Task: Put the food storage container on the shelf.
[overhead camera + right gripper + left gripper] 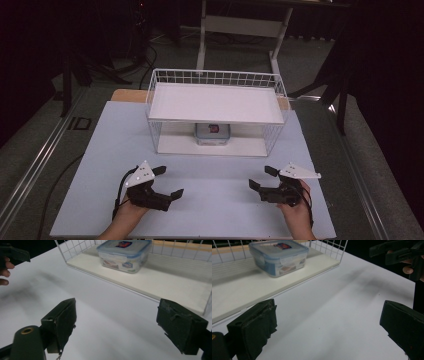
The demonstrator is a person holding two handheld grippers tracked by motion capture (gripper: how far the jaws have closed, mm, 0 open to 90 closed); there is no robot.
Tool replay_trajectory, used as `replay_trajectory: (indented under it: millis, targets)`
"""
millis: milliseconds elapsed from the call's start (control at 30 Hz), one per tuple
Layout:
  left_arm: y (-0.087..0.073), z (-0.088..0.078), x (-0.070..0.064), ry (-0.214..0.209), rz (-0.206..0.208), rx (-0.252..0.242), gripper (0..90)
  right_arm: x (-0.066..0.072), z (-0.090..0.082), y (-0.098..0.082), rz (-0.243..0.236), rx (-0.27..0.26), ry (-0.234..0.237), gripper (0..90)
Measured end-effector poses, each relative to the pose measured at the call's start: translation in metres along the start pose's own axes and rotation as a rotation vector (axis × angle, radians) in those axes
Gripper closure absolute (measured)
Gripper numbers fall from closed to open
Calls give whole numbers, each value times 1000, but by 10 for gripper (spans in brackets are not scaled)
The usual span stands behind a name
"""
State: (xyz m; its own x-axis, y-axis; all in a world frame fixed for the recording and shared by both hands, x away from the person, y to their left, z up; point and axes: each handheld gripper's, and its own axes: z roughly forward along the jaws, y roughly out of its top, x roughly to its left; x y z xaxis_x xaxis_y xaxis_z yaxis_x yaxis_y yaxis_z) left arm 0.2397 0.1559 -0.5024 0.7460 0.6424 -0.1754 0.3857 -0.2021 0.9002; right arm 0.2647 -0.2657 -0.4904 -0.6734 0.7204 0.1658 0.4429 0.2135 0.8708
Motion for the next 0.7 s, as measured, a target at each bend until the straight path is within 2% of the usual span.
replay_trajectory:
  millis: [100, 167, 267, 433, 700]
  targets:
    - [-1, -1, 2, 2, -12, -11, 18, -5, 0, -7, -10, 12, -15, 160]
    - [-2, -1, 4, 3, -18, -19, 18, -9, 0, -10, 5, 6, 0, 160]
    - [-5, -1, 7, -1, -25, -17, 18, -13, -1, -12, -24, 8, -23, 160]
    - [-7, 1, 10, 4, -38, -10, 18, -20, 2, -17, -46, 27, -53, 161]
    - [-8, 5, 8, 4, -22, 22, 18, -24, 10, -22, -49, 52, -71, 160]
